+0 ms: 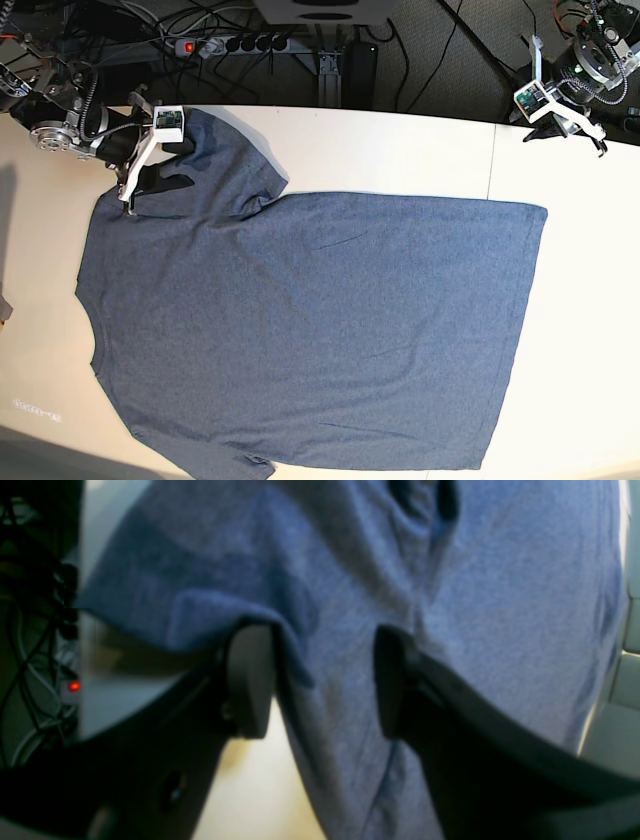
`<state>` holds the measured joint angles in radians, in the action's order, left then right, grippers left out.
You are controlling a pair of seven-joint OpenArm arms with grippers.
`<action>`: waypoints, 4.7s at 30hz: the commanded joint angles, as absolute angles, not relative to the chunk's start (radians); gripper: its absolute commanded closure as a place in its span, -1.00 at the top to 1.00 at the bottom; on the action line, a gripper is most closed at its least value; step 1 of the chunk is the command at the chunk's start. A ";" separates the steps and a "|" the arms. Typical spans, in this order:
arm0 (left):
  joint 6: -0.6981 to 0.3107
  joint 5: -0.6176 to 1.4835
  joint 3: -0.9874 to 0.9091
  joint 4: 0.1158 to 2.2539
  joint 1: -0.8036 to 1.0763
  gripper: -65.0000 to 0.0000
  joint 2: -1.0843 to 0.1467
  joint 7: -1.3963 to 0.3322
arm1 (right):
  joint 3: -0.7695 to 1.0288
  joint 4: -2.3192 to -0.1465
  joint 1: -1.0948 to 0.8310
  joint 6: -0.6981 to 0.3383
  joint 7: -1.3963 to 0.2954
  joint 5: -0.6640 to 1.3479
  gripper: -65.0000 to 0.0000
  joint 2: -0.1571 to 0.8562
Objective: Fold the T-shirt properly
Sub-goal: 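Grasp the shirt's shoulder edges with the right and left grippers, then lift the gripped shirt edge and pull it across toward the hem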
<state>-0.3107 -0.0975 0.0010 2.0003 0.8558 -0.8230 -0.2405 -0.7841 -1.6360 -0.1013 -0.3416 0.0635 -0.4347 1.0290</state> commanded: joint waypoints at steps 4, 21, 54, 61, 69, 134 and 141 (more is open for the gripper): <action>-0.293 -0.113 -0.004 2.016 0.845 -0.13 -0.902 -0.202 | -0.813 -1.608 -0.122 -0.420 -0.023 -0.445 0.03 1.028; -0.329 -0.130 0.406 1.761 0.367 -0.02 -1.036 -0.143 | -0.812 -1.608 -0.122 -0.420 -0.023 -0.445 0.03 1.028; -0.385 -0.274 0.969 1.445 -0.086 -1.00 -1.036 -0.084 | -0.812 -1.608 -0.122 -0.419 -0.023 -0.456 -1.00 1.028; -0.351 -0.308 0.968 1.445 -0.086 -1.00 -1.036 -0.078 | -0.812 -1.609 -0.122 -0.419 -0.022 -0.455 -1.00 1.027; -0.409 -0.333 0.942 1.445 -0.086 -1.00 -1.037 -0.087 | -0.811 -1.610 -0.125 -0.424 -0.028 -0.346 -1.00 1.025; -0.640 -0.058 0.604 1.163 -0.482 -1.00 -0.855 -0.099 | -0.826 -1.422 0.598 -0.566 -0.067 -0.027 -1.00 0.927; -0.638 -0.156 0.671 1.115 -0.527 -1.00 -0.825 -0.031 | -0.894 -1.309 0.690 -0.566 -0.064 -0.075 -1.00 0.851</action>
